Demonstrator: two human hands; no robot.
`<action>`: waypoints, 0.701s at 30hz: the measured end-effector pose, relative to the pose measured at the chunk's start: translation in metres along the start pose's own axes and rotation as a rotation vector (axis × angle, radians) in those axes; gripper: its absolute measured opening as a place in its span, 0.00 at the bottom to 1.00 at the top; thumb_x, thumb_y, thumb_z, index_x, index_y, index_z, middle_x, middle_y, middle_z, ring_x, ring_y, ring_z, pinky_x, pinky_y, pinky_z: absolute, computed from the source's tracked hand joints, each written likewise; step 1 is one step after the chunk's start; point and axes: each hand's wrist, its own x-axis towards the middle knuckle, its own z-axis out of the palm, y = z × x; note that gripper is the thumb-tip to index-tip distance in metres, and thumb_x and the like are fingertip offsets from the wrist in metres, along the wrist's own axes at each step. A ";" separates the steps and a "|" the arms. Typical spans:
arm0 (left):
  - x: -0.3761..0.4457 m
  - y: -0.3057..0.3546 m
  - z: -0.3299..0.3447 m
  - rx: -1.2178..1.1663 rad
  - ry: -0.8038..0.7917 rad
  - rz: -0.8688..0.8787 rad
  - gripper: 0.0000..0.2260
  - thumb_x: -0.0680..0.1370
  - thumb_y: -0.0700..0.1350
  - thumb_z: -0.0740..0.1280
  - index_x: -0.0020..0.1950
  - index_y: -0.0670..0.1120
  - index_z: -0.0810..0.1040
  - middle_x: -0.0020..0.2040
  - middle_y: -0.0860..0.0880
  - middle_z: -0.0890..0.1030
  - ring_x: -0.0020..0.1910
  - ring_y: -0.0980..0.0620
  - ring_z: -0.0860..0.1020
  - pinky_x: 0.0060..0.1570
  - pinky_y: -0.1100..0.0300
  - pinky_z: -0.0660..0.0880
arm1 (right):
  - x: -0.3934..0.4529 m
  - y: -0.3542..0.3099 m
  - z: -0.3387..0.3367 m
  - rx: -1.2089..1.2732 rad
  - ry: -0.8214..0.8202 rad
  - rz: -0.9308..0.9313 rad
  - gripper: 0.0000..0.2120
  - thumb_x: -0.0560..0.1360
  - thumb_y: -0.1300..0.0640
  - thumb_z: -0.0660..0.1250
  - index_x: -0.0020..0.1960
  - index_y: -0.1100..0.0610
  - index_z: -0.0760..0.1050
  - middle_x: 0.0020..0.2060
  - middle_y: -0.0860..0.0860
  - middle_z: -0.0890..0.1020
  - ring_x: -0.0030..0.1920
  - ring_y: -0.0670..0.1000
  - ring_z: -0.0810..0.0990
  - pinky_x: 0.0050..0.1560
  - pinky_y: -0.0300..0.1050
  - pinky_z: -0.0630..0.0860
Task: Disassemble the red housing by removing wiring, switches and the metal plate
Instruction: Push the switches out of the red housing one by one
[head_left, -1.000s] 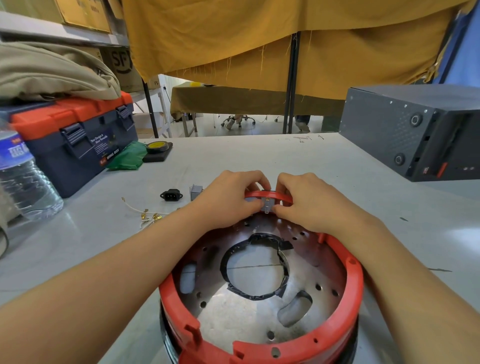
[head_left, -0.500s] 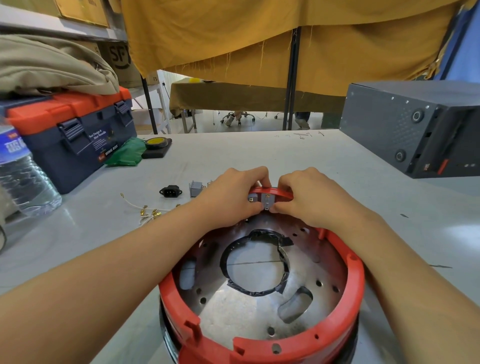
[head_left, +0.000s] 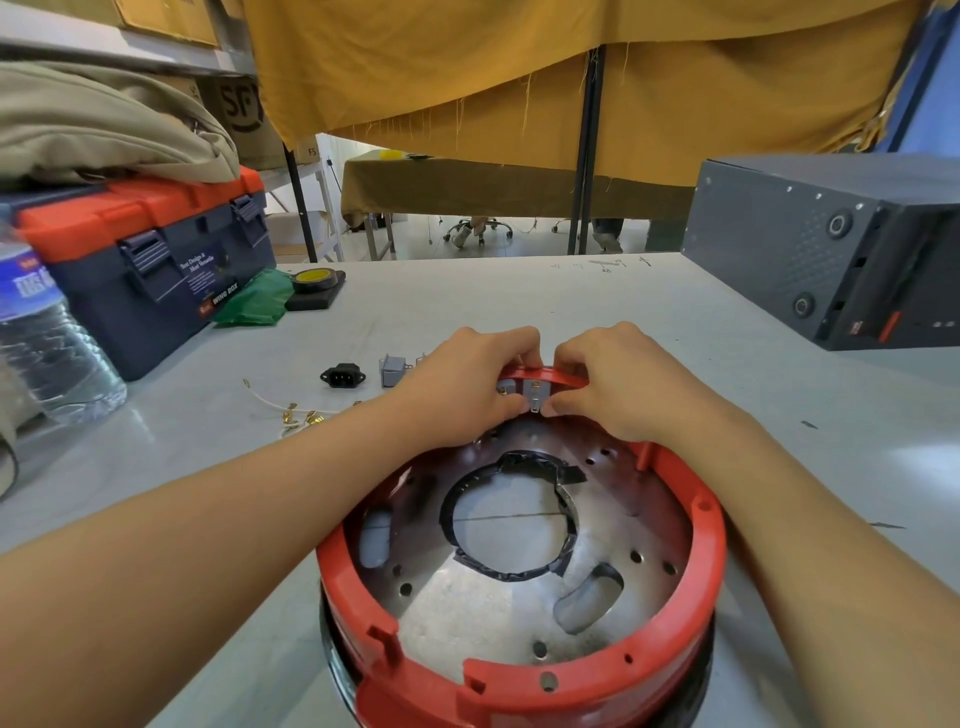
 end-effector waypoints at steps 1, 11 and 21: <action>0.000 0.000 0.000 0.004 0.002 0.002 0.10 0.73 0.45 0.70 0.45 0.53 0.69 0.33 0.57 0.73 0.33 0.59 0.72 0.29 0.65 0.63 | 0.000 0.000 0.000 -0.001 -0.002 -0.001 0.11 0.70 0.47 0.72 0.39 0.50 0.73 0.37 0.52 0.75 0.39 0.55 0.75 0.35 0.46 0.67; 0.001 -0.001 0.004 0.058 0.023 0.022 0.10 0.73 0.43 0.68 0.45 0.53 0.67 0.35 0.49 0.76 0.34 0.51 0.72 0.30 0.59 0.65 | 0.001 0.000 -0.001 0.001 -0.023 -0.003 0.13 0.70 0.48 0.73 0.35 0.51 0.71 0.34 0.51 0.73 0.40 0.56 0.75 0.36 0.47 0.68; 0.001 -0.002 0.007 0.096 0.071 0.048 0.08 0.72 0.42 0.68 0.49 0.46 0.72 0.32 0.52 0.72 0.33 0.49 0.71 0.33 0.56 0.67 | 0.002 -0.005 -0.004 -0.063 -0.032 0.010 0.18 0.71 0.49 0.72 0.31 0.52 0.66 0.32 0.51 0.70 0.37 0.57 0.72 0.31 0.45 0.63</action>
